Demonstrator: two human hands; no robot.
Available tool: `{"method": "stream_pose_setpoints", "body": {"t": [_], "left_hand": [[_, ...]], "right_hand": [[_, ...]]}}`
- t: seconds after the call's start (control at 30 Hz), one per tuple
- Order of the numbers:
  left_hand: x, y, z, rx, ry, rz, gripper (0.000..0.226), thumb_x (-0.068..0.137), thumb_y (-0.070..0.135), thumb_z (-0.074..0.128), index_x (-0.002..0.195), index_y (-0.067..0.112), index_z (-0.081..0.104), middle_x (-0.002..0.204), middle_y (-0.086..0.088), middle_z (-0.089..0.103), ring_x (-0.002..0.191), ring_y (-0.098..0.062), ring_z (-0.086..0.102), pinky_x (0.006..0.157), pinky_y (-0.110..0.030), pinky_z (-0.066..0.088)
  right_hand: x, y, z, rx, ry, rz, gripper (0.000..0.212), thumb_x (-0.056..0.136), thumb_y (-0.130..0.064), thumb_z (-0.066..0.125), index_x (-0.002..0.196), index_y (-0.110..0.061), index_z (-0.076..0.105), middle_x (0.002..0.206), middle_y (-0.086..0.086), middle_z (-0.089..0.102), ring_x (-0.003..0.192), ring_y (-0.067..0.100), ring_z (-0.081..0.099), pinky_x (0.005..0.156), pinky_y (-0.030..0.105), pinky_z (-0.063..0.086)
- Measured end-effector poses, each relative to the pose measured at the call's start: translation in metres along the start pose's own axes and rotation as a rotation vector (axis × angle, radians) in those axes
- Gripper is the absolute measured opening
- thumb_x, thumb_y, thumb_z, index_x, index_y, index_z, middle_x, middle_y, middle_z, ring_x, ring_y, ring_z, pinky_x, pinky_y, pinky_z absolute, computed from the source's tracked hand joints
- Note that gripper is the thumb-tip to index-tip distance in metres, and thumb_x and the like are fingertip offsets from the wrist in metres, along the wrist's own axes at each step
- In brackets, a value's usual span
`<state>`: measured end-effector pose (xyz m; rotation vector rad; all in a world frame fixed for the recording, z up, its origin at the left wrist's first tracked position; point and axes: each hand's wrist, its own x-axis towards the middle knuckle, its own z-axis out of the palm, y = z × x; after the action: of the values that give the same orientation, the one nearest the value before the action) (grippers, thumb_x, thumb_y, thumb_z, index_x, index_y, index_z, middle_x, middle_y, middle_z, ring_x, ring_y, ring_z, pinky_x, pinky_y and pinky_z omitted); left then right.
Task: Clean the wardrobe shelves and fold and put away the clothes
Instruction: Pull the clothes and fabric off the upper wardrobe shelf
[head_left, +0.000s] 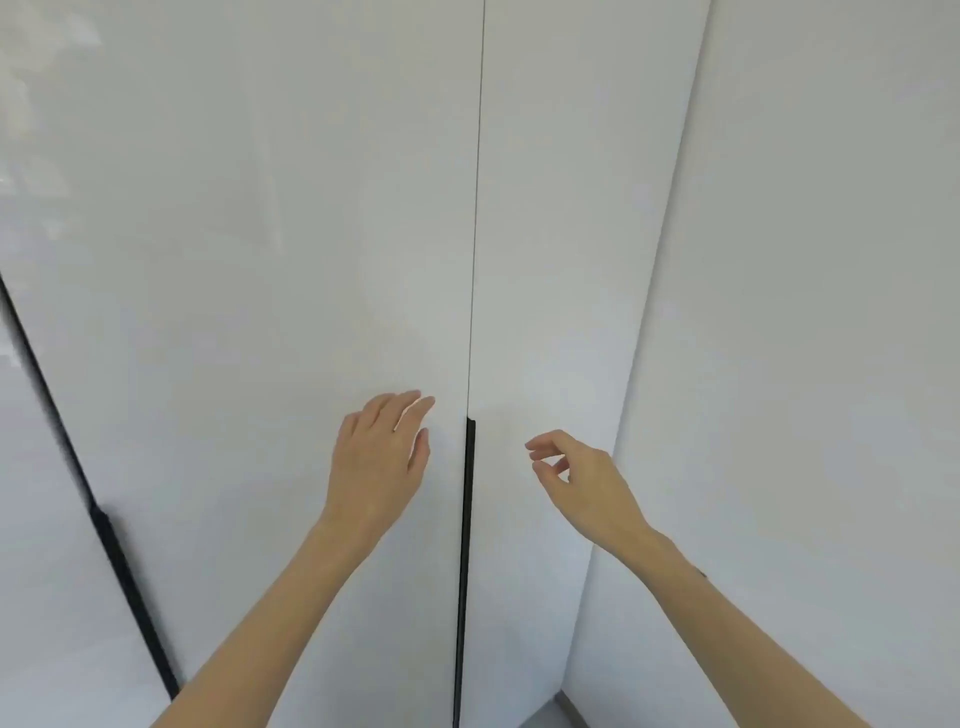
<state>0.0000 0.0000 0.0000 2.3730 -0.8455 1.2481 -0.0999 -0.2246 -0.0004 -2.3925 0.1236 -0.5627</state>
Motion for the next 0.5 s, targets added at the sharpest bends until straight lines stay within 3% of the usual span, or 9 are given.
{"method": "stream_pose_setpoints", "body": {"t": [0.17,0.27,0.4,0.5], "left_hand": [[0.031,-0.032,0.051,0.279,-0.002,0.207,0.047,0.096,0.024,0.048,0.142,0.016,0.046,0.155,-0.006,0.033,0.143,-0.029,0.030,0.112,-0.058,0.024],[0.030,-0.043,0.070,0.348,0.027,0.228,0.049,0.098,0.026,0.045,0.146,0.019,0.041,0.157,-0.003,0.028,0.145,-0.028,0.025,0.115,-0.057,0.017],[0.029,-0.050,0.085,0.392,0.085,0.255,0.051,0.097,0.027,0.048,0.147,0.023,0.039,0.157,0.000,0.028,0.144,-0.025,0.026,0.117,-0.051,0.017],[0.028,-0.050,0.088,0.408,0.094,0.246,0.052,0.096,0.028,0.047,0.148,0.025,0.037,0.157,0.001,0.029,0.144,-0.025,0.026,0.117,-0.051,0.016]], "right_hand": [[0.081,0.006,0.051,-0.001,-0.053,0.098,0.024,0.095,-0.035,0.054,0.119,-0.033,0.056,0.114,-0.023,0.058,0.095,0.008,0.056,0.082,0.029,0.048],[0.109,0.014,0.076,-0.050,-0.060,0.090,0.027,0.094,-0.038,0.056,0.119,-0.029,0.054,0.114,-0.020,0.057,0.096,0.006,0.052,0.082,0.029,0.046],[0.128,0.020,0.098,-0.018,-0.053,0.035,0.010,0.092,-0.031,0.059,0.092,-0.022,0.054,0.084,-0.013,0.061,0.078,0.012,0.057,0.069,0.032,0.049],[0.131,0.026,0.104,0.009,-0.090,-0.060,0.018,0.095,-0.021,0.054,0.081,-0.016,0.044,0.063,-0.003,0.050,0.057,0.016,0.043,0.058,0.034,0.041]]}}
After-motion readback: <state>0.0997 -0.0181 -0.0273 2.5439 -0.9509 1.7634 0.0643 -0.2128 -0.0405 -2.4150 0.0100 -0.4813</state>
